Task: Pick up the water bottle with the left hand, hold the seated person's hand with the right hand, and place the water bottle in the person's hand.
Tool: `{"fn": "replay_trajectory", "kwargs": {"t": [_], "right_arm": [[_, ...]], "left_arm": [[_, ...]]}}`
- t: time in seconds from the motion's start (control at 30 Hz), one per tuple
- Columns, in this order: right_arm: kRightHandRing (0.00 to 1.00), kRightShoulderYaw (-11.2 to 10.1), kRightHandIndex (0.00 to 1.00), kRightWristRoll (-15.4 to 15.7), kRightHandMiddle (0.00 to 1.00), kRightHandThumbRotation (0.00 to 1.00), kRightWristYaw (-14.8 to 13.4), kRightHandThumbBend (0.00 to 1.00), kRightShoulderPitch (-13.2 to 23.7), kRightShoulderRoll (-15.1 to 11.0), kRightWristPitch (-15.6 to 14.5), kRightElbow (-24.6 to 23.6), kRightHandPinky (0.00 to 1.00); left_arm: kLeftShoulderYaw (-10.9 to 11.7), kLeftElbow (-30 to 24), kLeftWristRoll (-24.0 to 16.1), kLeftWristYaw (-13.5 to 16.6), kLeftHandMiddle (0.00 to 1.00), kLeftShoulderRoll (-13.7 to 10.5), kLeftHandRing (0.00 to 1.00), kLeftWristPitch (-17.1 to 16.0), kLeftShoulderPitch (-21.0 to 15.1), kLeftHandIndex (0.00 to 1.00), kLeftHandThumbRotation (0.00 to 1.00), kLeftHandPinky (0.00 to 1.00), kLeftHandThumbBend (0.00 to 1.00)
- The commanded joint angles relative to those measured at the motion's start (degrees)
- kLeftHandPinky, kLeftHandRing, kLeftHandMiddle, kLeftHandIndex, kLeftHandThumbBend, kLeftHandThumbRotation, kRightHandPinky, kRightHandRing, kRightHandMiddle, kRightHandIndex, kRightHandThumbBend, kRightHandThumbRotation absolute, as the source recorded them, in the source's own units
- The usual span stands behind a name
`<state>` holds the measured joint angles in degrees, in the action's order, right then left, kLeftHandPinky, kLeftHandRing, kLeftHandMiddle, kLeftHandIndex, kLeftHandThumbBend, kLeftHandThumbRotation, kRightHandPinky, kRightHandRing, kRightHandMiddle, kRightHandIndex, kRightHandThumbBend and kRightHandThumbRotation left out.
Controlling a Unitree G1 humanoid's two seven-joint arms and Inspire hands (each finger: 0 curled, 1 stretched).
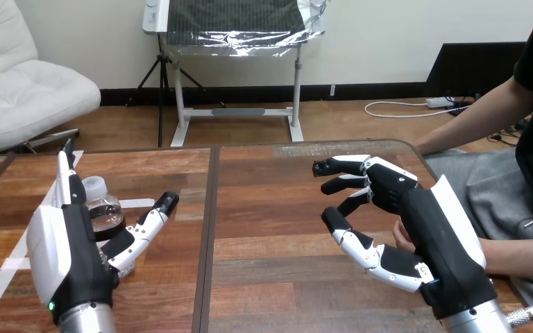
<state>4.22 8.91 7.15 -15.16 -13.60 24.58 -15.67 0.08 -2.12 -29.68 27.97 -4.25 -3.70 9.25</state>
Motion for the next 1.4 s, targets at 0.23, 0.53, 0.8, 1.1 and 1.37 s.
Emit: {"fn": "replay_trajectory", "kwargs": {"t": [0.23, 0.53, 0.8, 1.1, 1.37], "right_arm": [[0.68, -0.9, 0.69, -1.0, 0.74, 0.0, 0.3, 0.37, 3.5, 0.2, 0.0, -0.3, 0.51], [0.68, -0.9, 0.68, -1.2, 0.74, 0.0, 0.4, 0.37, 3.7, 0.2, -0.2, -0.2, 0.51], [0.68, -1.0, 0.68, -1.5, 0.74, 0.0, 0.7, 0.38, 3.9, 0.1, -0.2, -0.1, 0.51], [0.68, -1.2, 0.68, -1.7, 0.74, 0.0, 0.8, 0.38, 4.3, 0.0, 0.4, 0.4, 0.51], [0.68, -1.2, 0.67, -1.7, 0.74, 0.0, 1.0, 0.38, 4.6, -0.1, -0.1, 0.4, 0.51]], "left_arm": [[-0.1, 2.6, -0.6, 1.0, 0.97, 0.2, 0.94, 1.3, -5.5, 1.0, 0.55, 0.85, 0.95], [0.1, 5.4, -0.9, 2.9, 0.96, -0.2, 0.93, 0.7, -6.7, 1.0, 0.54, 0.85, 0.96], [0.4, 7.1, -1.1, 4.3, 0.96, -0.8, 0.93, 0.5, -7.3, 0.99, 0.52, 0.85, 0.96], [0.5, 7.5, -1.4, 5.9, 0.97, -1.1, 0.95, 0.1, -7.2, 0.99, 0.51, 0.87, 0.95], [0.0, 6.1, -3.3, 8.6, 1.0, -0.5, 0.98, 0.9, -6.4, 1.0, 0.5, 0.93, 0.94]]}}
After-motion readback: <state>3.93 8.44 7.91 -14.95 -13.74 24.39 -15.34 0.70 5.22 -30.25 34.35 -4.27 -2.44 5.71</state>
